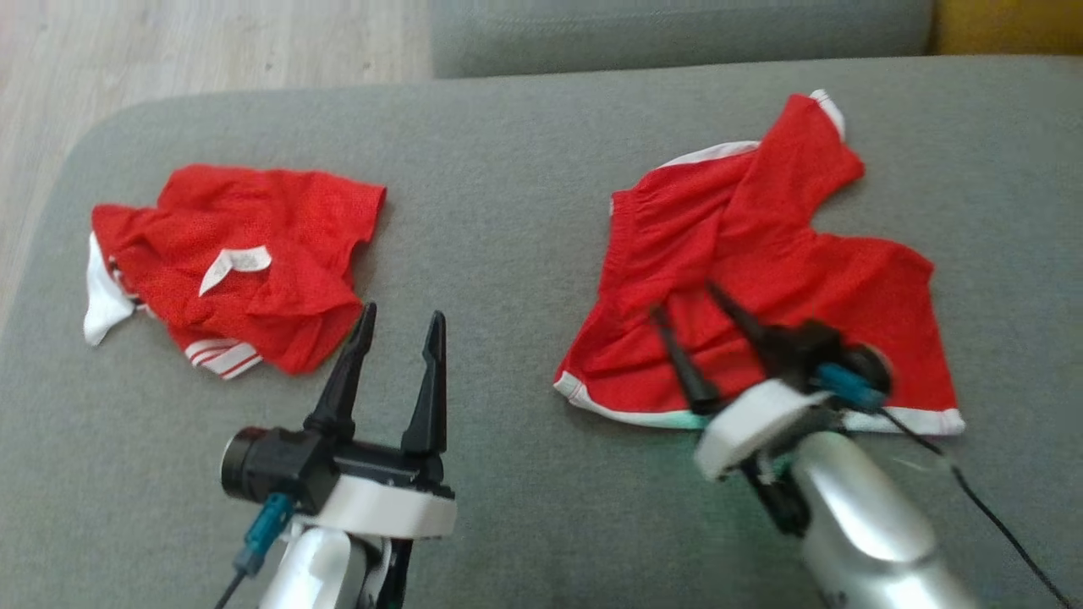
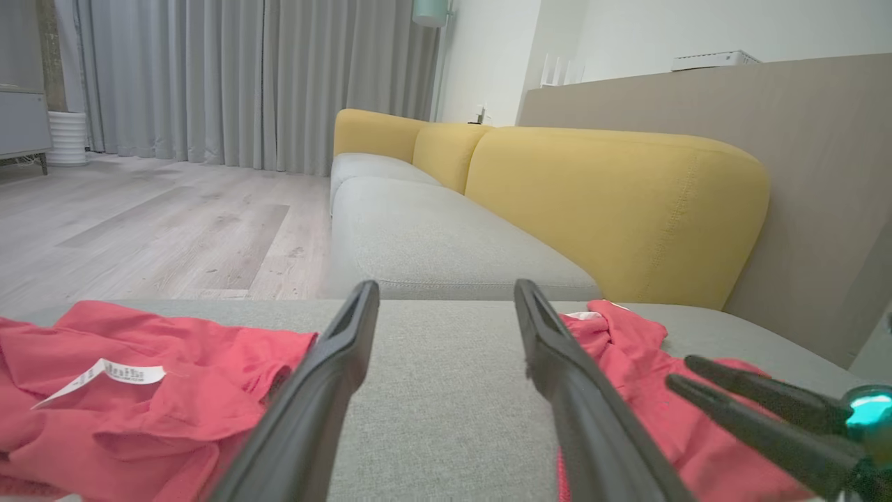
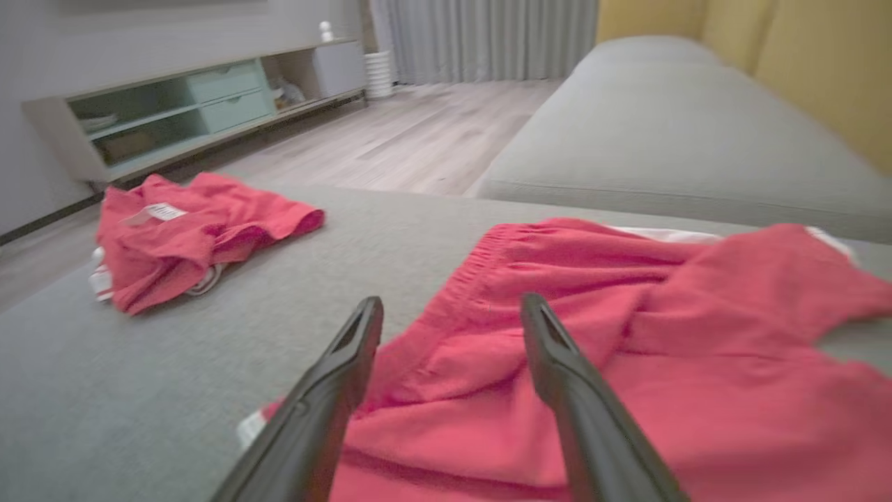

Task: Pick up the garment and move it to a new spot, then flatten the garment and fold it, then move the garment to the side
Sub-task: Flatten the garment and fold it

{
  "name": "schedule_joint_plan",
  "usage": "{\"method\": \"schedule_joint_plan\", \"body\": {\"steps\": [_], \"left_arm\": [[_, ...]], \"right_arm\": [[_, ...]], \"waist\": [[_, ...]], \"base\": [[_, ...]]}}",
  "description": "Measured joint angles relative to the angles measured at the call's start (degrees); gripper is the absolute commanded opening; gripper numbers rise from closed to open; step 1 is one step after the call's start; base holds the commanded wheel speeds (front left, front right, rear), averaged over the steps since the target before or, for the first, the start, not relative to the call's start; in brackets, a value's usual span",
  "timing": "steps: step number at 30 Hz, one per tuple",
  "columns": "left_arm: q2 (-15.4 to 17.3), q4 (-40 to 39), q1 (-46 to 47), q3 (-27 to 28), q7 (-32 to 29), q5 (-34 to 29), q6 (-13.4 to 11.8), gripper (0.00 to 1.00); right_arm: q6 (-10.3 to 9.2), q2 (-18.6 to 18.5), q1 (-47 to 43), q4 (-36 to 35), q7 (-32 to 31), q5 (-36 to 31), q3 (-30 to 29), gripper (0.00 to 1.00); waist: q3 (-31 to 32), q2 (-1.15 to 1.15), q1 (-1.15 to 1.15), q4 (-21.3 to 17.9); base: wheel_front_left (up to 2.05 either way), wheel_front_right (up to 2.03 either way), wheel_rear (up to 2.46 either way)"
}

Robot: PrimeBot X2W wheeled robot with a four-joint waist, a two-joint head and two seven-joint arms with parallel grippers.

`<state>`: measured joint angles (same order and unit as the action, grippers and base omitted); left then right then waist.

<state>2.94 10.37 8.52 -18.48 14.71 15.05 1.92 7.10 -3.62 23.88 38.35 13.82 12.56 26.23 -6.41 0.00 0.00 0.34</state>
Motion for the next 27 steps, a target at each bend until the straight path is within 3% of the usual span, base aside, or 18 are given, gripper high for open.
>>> {"method": "schedule_joint_plan", "body": {"steps": [6, 10, 17, 23, 27], "left_arm": [[0.01, -0.07, -1.88, -0.05, -0.01, -0.09, -0.25, 1.00], [0.01, -0.11, -1.92, -0.30, -0.01, -0.43, -0.41, 1.00], [0.00, -0.11, -2.52, -1.88, -0.01, -0.51, -0.54, 1.00], [0.02, 0.18, -3.43, -2.05, -0.01, -1.20, -0.75, 1.00], [0.46, 3.12, -2.58, -4.74, -0.11, -3.47, 1.88, 1.00]], "right_arm": [[0.01, 0.04, -9.21, -9.13, 0.49, -8.03, -19.03, 1.00], [0.00, 0.09, -15.44, -16.59, 0.55, -9.37, -26.70, 1.00], [0.00, 1.01, -22.74, -22.82, 0.55, -10.03, -28.48, 1.00], [0.00, 1.02, -23.76, -25.02, 0.32, -9.01, -28.07, 1.00], [0.00, 1.02, -23.68, -25.66, 0.11, -9.01, -28.03, 1.00]], "waist": [[2.20, 0.00, 0.00, -2.41], [3.03, 0.00, 0.00, -3.63], [3.75, 0.00, 0.00, -4.72], [3.50, 0.00, 0.00, -5.32], [2.73, 0.00, 0.00, -5.76]], "base": [[0.00, 0.00, 0.00], [0.00, 0.00, 0.00], [0.00, 0.00, 0.00], [0.00, 0.00, 0.00], [0.00, 0.00, 0.00]]}}
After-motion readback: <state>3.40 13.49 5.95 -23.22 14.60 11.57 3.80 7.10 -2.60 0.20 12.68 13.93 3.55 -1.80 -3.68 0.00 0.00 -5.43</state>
